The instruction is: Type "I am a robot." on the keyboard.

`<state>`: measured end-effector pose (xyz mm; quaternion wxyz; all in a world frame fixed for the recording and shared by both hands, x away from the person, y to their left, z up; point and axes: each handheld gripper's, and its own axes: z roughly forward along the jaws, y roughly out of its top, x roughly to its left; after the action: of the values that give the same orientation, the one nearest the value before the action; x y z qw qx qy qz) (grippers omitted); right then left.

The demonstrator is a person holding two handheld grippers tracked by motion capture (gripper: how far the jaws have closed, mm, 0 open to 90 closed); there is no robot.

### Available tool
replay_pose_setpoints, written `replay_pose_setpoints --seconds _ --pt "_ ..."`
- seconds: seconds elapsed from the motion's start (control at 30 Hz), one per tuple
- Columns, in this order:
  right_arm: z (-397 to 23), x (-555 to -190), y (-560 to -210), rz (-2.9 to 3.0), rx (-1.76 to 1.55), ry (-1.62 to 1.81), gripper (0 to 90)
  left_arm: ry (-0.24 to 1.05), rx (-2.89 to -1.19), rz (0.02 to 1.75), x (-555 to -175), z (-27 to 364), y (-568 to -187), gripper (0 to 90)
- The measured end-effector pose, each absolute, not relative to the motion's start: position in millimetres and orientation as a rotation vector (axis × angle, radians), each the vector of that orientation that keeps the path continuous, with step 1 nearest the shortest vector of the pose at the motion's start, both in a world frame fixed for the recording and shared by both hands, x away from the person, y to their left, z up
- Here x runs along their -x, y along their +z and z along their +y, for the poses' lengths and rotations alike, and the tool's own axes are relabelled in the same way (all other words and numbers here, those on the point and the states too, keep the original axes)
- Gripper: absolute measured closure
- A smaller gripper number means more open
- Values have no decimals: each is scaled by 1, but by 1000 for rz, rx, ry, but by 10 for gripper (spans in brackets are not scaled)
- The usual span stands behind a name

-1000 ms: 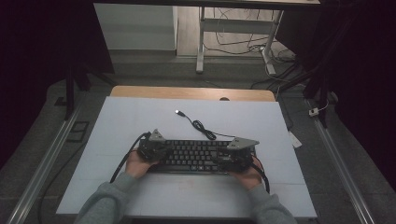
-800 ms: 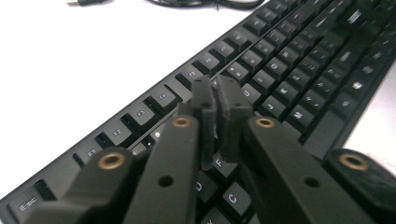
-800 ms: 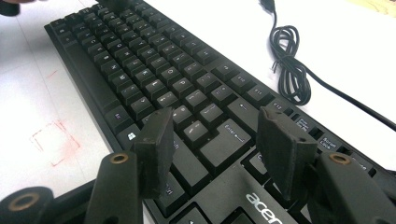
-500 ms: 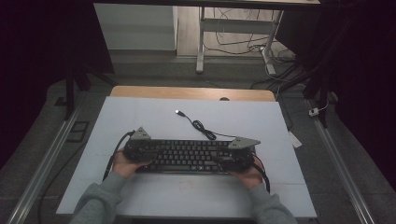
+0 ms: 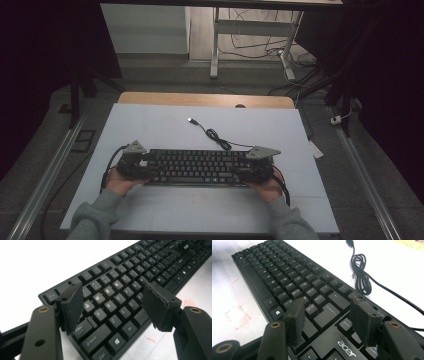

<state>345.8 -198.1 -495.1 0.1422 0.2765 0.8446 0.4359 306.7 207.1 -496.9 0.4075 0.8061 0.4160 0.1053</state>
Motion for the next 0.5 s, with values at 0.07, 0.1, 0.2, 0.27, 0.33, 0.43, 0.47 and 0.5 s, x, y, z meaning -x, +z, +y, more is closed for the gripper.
replay_pose_setpoints --seconds 0.07,0.1,0.2,0.27,0.33,0.43,0.47,0.5 --pt "-198 -346 -495 2437 -798 1264 467 266 -2036 1048 -305 209 -498 336" --pt "-198 -346 -495 2437 -797 1264 467 266 -2037 1049 -304 209 -499 335" --pt "-198 -346 -495 2439 -796 1264 467 267 -2039 1052 -305 209 -500 334" --pt "-197 -345 -496 2435 -797 1267 467 269 -2046 1049 -305 208 -500 333" --pt "-197 -346 -495 2436 -795 1266 467 270 -2055 1047 -305 207 -501 333" --pt "-197 -346 -495 2438 -795 1264 468 270 -2056 1051 -306 207 -501 333" --pt "-197 -346 -495 2438 -795 1264 468 271 -2055 1051 -306 207 -501 333" --pt "-196 -346 -495 2435 -795 1270 468 271 -2054 1052 -306 207 -501 333"
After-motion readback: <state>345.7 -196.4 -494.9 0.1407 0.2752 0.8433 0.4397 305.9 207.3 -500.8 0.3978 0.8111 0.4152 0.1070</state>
